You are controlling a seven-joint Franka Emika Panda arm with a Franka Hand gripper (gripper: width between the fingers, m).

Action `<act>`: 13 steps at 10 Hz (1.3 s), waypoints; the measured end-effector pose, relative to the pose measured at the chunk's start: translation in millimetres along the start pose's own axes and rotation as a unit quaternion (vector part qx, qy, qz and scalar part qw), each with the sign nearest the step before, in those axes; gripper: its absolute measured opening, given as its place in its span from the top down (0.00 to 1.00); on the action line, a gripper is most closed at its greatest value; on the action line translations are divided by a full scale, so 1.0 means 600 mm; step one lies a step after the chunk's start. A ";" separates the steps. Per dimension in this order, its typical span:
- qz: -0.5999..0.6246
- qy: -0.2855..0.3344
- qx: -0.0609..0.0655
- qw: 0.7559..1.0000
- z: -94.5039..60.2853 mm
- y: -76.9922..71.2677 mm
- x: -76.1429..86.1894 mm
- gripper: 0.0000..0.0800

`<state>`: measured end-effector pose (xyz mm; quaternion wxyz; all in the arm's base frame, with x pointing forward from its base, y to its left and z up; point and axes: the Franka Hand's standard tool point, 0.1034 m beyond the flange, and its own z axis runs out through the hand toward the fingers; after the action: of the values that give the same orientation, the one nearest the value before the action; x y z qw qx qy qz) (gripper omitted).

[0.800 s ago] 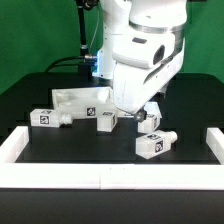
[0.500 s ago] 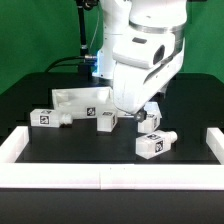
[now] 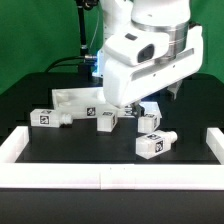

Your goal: Assemble one leg

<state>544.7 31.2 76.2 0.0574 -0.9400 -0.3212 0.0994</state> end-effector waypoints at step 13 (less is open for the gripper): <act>0.184 0.062 -0.018 0.981 0.017 0.008 0.005 0.19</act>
Offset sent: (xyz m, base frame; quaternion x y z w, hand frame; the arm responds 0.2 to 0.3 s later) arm 0.0000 0.0000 0.0000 0.0000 0.0000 0.0000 1.0000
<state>547.4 29.8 64.9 0.0409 -0.9882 -0.1408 0.0436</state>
